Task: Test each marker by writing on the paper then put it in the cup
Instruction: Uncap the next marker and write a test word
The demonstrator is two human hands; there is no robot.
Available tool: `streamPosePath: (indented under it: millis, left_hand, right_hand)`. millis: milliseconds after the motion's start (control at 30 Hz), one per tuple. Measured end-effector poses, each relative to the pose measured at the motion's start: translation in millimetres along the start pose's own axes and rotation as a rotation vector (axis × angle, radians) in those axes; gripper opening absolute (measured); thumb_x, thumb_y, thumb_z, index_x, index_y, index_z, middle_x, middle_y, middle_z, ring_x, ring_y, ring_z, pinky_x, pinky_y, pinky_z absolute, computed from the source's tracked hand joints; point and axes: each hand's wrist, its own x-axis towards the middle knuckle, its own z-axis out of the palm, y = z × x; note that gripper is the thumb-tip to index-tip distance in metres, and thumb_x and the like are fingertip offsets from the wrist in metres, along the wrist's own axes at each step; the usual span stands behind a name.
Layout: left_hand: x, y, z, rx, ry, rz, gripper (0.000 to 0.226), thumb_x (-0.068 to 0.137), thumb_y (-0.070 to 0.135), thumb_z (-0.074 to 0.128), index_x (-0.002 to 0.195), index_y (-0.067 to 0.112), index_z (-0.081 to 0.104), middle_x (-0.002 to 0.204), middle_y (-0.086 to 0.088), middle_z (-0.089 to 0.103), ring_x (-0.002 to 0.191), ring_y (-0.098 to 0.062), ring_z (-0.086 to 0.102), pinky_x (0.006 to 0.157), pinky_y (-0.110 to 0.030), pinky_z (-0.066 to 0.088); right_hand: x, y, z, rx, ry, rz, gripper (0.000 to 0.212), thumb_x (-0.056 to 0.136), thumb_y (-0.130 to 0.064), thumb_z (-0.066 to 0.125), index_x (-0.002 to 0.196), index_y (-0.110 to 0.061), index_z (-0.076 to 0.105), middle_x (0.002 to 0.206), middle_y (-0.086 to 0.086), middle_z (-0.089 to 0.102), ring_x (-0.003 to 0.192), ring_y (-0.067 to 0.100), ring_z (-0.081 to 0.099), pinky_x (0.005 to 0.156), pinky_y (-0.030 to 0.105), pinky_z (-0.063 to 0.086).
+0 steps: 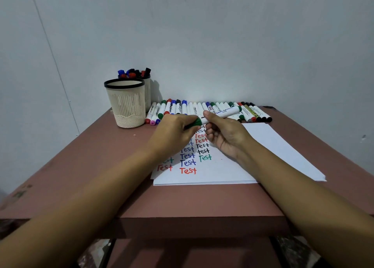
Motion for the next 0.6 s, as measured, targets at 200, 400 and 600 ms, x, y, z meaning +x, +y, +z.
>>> streamPosePath:
  millis: [200,400,600]
  left_hand:
    - [0,-3,0,0.018,-0.056,0.01,0.016,0.087,0.015,0.064,0.089,0.001,0.07,0.069,-0.009,0.068,0.06,-0.024,0.06,0.06,-0.037,0.049]
    - [7,3,-6,-0.571,-0.032,-0.448,0.007,0.084,0.015,0.067,0.09,0.019,0.067,0.07,0.006,0.069,0.067,-0.005,0.065,0.068,-0.022,0.052]
    - [12,-10,-13,-0.91,0.21,-0.656,0.005,0.086,0.009,0.063,0.091,0.008,0.065,0.069,0.0,0.062,0.063,-0.009,0.058,0.053,-0.017,0.046]
  right_hand:
    - [1,0,-1,-0.05,0.004,0.029,0.022,0.086,-0.02,0.069,0.069,-0.009,0.059,0.048,-0.001,0.054,0.039,0.005,0.048,0.041,0.014,0.043]
    - [0,-4,1,-0.065,0.003,0.014,0.029,0.085,-0.033,0.068,0.071,-0.01,0.059,0.051,-0.001,0.054,0.043,0.006,0.048,0.043,0.015,0.042]
    - [0,-8,-2,-0.049,0.099,-0.013,0.042,0.095,-0.05,0.044,0.099,-0.011,0.057,0.075,0.008,0.063,0.067,0.017,0.058,0.06,0.028,0.051]
